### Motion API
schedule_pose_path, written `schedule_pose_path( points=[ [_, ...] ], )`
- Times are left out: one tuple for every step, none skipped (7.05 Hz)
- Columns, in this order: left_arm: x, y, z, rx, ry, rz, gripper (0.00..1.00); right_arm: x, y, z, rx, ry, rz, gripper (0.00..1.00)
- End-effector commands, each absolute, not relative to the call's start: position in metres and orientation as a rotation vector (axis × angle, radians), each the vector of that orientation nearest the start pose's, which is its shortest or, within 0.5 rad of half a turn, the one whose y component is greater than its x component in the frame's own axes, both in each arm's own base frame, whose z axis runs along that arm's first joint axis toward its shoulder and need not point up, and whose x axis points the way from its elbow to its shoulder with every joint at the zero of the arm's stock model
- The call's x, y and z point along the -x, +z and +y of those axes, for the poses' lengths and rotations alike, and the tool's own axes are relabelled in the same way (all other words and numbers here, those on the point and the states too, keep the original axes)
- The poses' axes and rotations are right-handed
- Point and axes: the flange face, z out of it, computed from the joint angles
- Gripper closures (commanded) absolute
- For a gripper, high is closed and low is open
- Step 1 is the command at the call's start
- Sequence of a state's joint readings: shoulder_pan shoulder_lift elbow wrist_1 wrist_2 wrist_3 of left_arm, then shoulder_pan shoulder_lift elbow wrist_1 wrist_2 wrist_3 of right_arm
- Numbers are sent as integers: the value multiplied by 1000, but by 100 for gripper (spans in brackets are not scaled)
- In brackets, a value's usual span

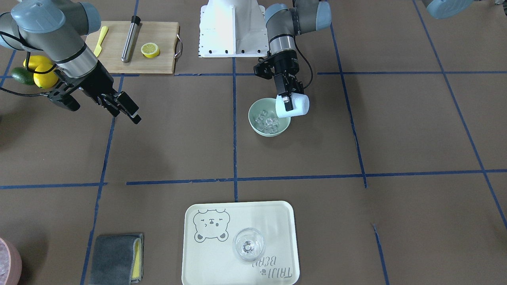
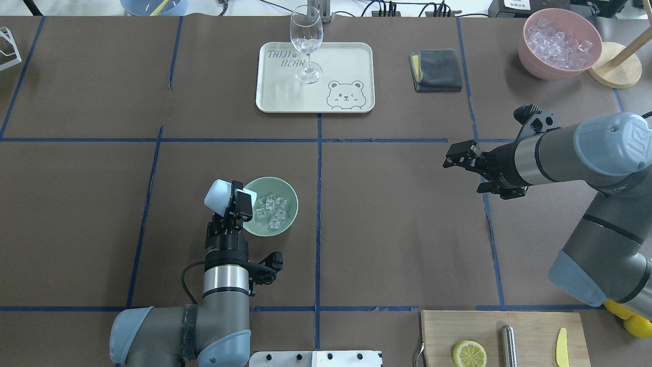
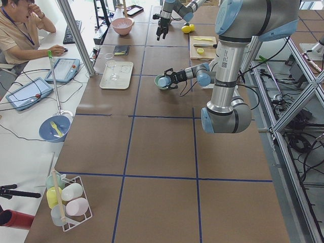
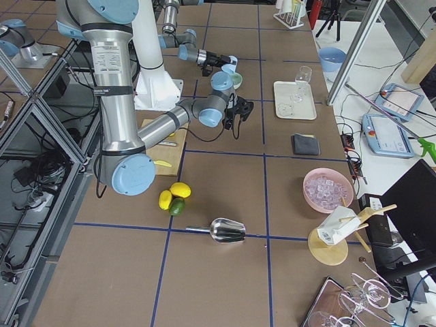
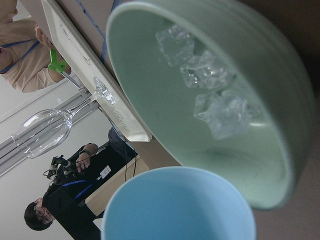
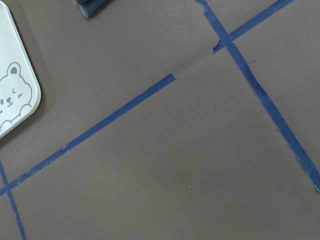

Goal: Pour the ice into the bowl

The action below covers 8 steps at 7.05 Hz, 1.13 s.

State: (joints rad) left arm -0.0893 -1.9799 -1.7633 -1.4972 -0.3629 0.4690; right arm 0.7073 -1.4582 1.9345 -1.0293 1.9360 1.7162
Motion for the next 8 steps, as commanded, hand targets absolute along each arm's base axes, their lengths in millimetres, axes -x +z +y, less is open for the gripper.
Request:
schedule_pose_path(
  points=[
    [-573,301,-279,-1034,1380,-912,100,338,369,-418,41,585,-1075,0],
    [-570,296,-280,-1040,1372,-906,100,339,369,-418,41,584,-1074,0],
    [-555,275,-282,-1075,1323,-858,100,339,369,-418,41,584,-1074,0],
    [-544,260,-281,-1104,1280,-801,100,340,367,-419,40,583,-1078,0],
    [-544,276,-282,-1127,1137,-658,100,339,365,-418,32,578,-1097,0],
    [-539,275,-288,-1129,1004,-498,100,337,364,-418,25,576,-1112,0],
    [-535,280,-295,-1117,813,-319,100,337,363,-418,23,573,-1113,0],
    [-527,283,-295,-1092,620,-140,100,338,364,-418,23,570,-1113,0]
  ],
)
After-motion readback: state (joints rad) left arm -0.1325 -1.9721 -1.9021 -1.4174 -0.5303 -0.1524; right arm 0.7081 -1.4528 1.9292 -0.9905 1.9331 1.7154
